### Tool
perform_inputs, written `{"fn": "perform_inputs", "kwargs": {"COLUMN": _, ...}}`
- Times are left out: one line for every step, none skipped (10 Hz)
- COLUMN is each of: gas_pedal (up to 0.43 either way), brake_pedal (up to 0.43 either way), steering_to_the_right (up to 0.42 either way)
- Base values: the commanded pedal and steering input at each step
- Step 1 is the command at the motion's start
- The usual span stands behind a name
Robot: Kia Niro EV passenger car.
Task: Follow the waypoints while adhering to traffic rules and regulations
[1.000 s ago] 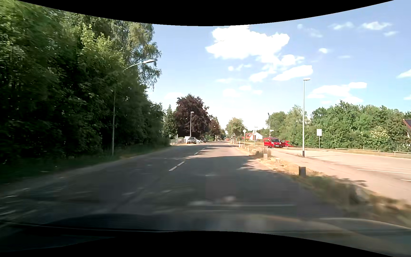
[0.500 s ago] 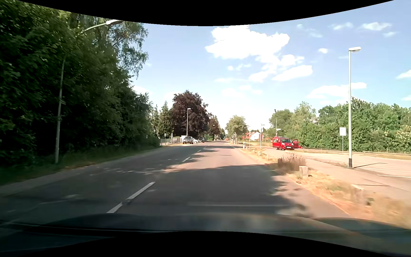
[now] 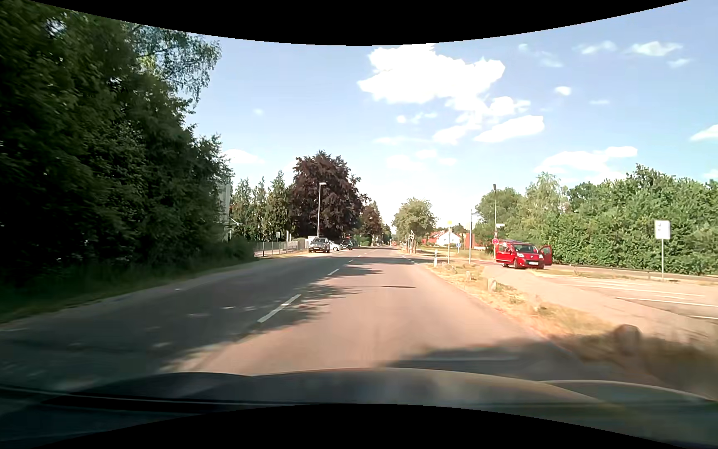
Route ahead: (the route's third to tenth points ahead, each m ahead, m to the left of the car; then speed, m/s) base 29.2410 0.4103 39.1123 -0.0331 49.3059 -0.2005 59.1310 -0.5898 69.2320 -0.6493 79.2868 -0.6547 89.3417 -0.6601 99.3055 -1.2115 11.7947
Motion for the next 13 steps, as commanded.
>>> {"fn": "perform_inputs", "kwargs": {"gas_pedal": 0.000, "brake_pedal": 0.006, "steering_to_the_right": 0.007}}
{"fn": "perform_inputs", "kwargs": {"gas_pedal": 0.000, "brake_pedal": 0.006, "steering_to_the_right": 0.007}}
{"fn": "perform_inputs", "kwargs": {"gas_pedal": 0.020, "brake_pedal": 0.006, "steering_to_the_right": 0.007}}
{"fn": "perform_inputs", "kwargs": {"gas_pedal": 0.087, "brake_pedal": 0.006, "steering_to_the_right": 0.007}}
{"fn": "perform_inputs", "kwargs": {"gas_pedal": 0.157, "brake_pedal": 0.006, "steering_to_the_right": 0.006}}
{"fn": "perform_inputs", "kwargs": {"gas_pedal": 0.157, "brake_pedal": 0.006, "steering_to_the_right": 0.006}}
{"fn": "perform_inputs", "kwargs": {"gas_pedal": 0.157, "brake_pedal": 0.006, "steering_to_the_right": 0.006}}
{"fn": "perform_inputs", "kwargs": {"gas_pedal": 0.157, "brake_pedal": 0.006, "steering_to_the_right": 0.005}}
{"fn": "perform_inputs", "kwargs": {"gas_pedal": 0.157, "brake_pedal": 0.006, "steering_to_the_right": 0.004}}
{"fn": "perform_inputs", "kwargs": {"gas_pedal": 0.157, "brake_pedal": 0.006, "steering_to_the_right": 0.004}}
{"fn": "perform_inputs", "kwargs": {"gas_pedal": 0.110, "brake_pedal": 0.006, "steering_to_the_right": 0.003}}
{"fn": "perform_inputs", "kwargs": {"gas_pedal": 0.098, "brake_pedal": 0.006, "steering_to_the_right": 0.003}}
{"fn": "perform_inputs", "kwargs": {"gas_pedal": 0.098, "brake_pedal": 0.006, "steering_to_the_right": 0.003}}
